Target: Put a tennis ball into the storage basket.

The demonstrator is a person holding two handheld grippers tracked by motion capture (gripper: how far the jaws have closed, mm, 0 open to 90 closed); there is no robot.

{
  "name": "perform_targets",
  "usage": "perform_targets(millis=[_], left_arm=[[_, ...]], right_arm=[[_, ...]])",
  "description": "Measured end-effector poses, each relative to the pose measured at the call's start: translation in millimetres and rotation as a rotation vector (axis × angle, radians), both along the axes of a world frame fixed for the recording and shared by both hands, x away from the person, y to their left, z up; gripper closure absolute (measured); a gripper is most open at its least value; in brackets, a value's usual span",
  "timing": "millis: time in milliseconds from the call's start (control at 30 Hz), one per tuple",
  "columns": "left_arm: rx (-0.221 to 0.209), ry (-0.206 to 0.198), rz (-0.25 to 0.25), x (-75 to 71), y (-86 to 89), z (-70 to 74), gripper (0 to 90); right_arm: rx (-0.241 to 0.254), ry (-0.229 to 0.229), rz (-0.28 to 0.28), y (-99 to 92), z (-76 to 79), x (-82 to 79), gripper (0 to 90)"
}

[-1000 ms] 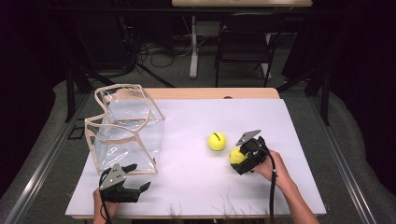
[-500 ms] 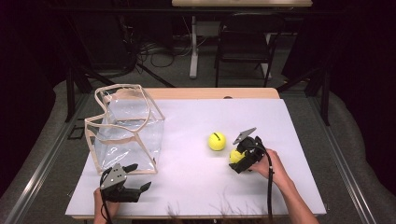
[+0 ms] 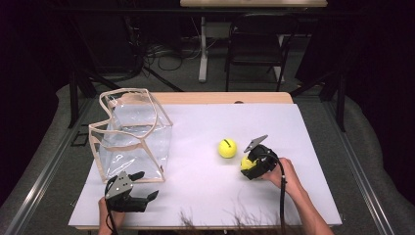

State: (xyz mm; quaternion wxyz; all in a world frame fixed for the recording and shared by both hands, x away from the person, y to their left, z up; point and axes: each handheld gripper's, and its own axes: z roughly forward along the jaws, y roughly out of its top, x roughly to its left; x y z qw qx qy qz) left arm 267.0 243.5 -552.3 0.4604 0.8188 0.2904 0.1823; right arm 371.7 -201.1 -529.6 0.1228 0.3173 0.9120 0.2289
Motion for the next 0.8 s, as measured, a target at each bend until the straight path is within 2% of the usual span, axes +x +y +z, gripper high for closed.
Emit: perform_targets(millis=[433, 800], left_arm=[[0.001, -0.001, 0.004, -0.6, 1.5, 0.2, 15.9], [-0.001, 0.000, 0.004, -1.4, 1.7, 0.2, 15.9]], right_arm=[[0.012, -0.016, 0.015, 4.1, 7.7, -1.3, 25.8], [-0.003, -0.020, 0.045, 10.6, 16.0, -2.7, 25.8]])
